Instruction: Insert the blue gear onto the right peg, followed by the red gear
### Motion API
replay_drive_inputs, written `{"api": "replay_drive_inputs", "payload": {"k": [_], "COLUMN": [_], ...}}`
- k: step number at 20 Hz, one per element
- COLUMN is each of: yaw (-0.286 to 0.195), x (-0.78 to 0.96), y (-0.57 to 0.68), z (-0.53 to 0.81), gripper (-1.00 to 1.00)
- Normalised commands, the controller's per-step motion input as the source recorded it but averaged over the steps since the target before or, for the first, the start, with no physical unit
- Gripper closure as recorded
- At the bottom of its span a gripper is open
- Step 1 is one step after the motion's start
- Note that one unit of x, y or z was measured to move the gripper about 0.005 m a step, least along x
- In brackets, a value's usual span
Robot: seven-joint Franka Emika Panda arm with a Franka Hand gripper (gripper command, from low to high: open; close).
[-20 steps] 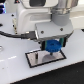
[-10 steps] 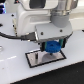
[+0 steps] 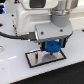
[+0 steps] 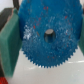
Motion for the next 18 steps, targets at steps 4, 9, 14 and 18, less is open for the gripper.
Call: {"api": "replay_drive_inputs", "payload": {"k": [4,9,14,18], "yaw": [0.000,0.000,0.000,0.000], "x": [0.28,0.24,0.21,0.24], "y": [0.00,0.00,0.02,0.00], "z": [0.13,-0.11,-0.15,0.10], "gripper": [1.00,1.00,1.00,1.00]}}
